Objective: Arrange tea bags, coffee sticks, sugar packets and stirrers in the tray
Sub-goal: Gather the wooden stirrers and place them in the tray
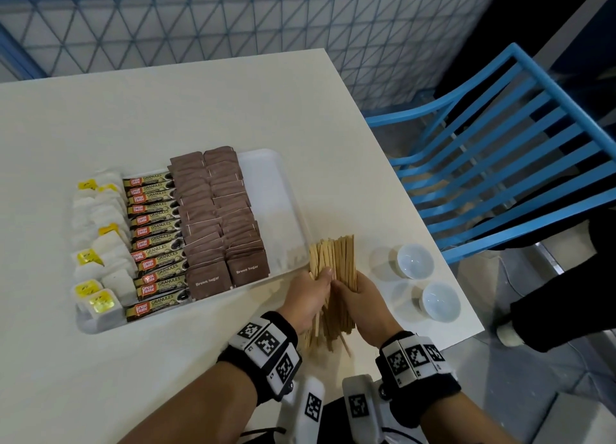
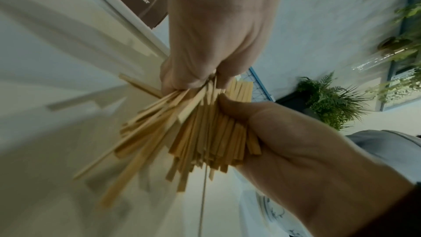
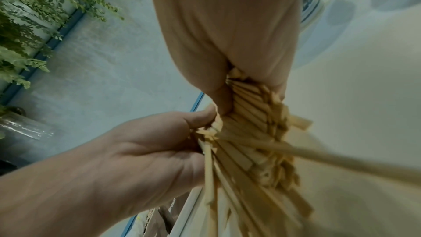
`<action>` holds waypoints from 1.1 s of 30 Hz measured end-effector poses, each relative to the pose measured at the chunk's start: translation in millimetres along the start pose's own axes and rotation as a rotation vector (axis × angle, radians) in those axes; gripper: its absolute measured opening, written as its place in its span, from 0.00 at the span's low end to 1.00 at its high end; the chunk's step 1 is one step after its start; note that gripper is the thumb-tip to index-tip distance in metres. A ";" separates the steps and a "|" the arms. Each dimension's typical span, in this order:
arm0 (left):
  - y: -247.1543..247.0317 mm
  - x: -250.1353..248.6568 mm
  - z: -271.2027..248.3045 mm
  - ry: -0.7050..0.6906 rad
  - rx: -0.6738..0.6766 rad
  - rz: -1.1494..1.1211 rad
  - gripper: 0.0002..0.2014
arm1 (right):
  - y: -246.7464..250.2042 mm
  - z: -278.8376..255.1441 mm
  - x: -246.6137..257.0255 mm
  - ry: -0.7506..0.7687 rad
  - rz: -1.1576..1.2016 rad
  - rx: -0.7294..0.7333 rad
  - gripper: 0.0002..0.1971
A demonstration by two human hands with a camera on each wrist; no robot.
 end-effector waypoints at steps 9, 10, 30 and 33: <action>6.0 -6.2 -3.8 -0.064 0.001 0.188 0.19 | -10.3 3.5 -7.1 -0.025 0.041 -0.014 0.09; 7.1 -6.6 -3.9 -0.068 0.002 0.199 0.18 | -11.1 3.8 -7.1 -0.028 0.042 -0.013 0.09; 24.7 -0.7 -4.1 -0.008 0.157 0.108 0.10 | 19.6 8.3 -1.7 0.009 0.025 -0.219 0.04; 28.0 0.5 -4.3 0.018 0.168 0.036 0.09 | 27.9 9.1 -3.3 0.030 -0.098 -0.275 0.07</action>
Point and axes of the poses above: each hand's wrist, its own z-axis towards the middle knuckle, its own y-axis out of the back of the hand, x = y × z, the point moved 7 cm from there along z, towards the middle knuckle, and after that the axes turned 10 degrees about y, right-handed, at the moved point
